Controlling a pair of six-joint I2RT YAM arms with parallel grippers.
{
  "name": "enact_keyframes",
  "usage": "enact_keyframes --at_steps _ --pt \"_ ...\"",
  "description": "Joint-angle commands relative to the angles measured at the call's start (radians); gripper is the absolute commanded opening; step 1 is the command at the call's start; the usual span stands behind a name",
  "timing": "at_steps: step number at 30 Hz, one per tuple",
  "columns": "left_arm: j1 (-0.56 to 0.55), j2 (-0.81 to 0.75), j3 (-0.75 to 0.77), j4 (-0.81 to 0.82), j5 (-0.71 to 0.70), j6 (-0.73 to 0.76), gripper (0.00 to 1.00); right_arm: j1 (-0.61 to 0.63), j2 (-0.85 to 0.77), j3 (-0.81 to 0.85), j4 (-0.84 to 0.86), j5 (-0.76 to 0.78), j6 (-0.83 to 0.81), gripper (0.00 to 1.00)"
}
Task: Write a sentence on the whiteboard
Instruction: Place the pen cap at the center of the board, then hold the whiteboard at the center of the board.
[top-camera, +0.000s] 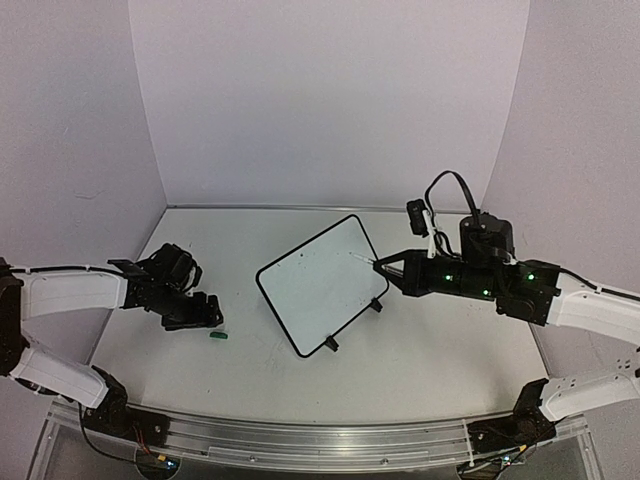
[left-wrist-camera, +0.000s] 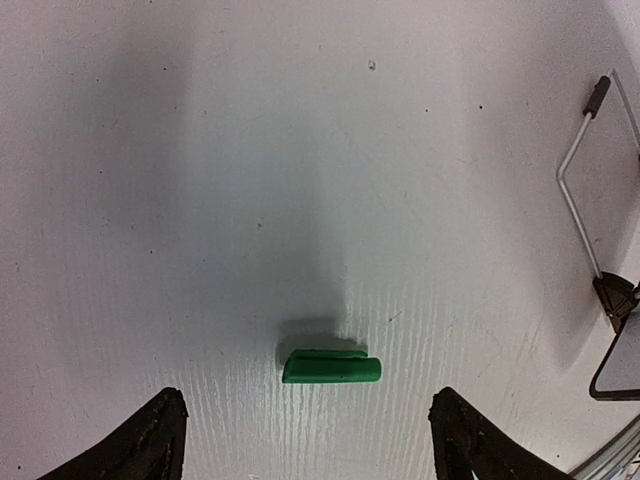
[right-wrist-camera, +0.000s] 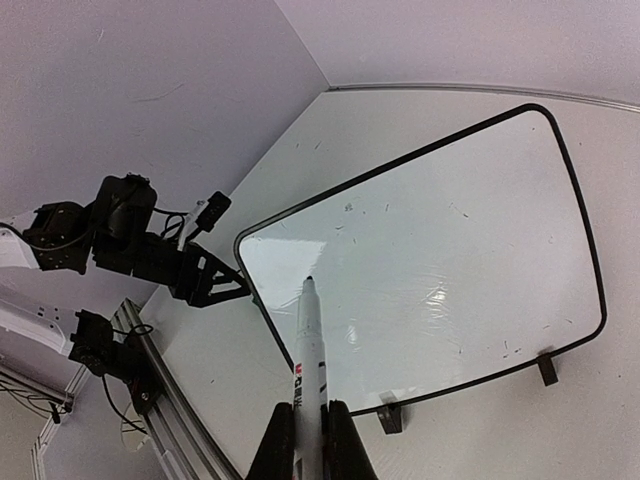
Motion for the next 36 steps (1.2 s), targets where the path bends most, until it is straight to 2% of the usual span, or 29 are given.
enact_keyframes --at_steps 1,6,9,14,19,22,32,36 --pt "0.001 -0.08 0.055 -0.006 -0.031 0.02 0.85 0.002 0.015 0.049 0.01 -0.048 -0.024 0.0" --pt "0.005 -0.226 0.115 -0.045 -0.066 0.047 0.89 0.013 0.044 0.073 0.01 -0.141 -0.054 0.0" --pt "0.013 -0.252 0.193 -0.079 0.022 0.113 0.9 0.017 0.065 0.083 0.014 -0.2 -0.056 0.0" --pt "0.019 -0.218 0.31 -0.08 0.288 0.258 0.9 0.016 0.113 0.098 0.034 -0.244 -0.05 0.0" --pt "0.023 -0.135 0.367 -0.035 0.643 0.334 0.91 -0.021 0.14 0.081 0.127 -0.348 -0.038 0.0" --pt "0.025 -0.073 0.395 -0.025 0.756 0.351 0.91 -0.054 0.146 0.07 0.164 -0.394 -0.025 0.0" --pt "0.048 0.044 0.422 -0.021 0.696 0.362 0.86 -0.082 0.145 0.052 0.194 -0.421 -0.014 0.0" --pt "0.048 0.102 0.445 -0.026 0.69 0.381 0.77 -0.082 0.163 0.063 0.193 -0.441 -0.02 0.0"
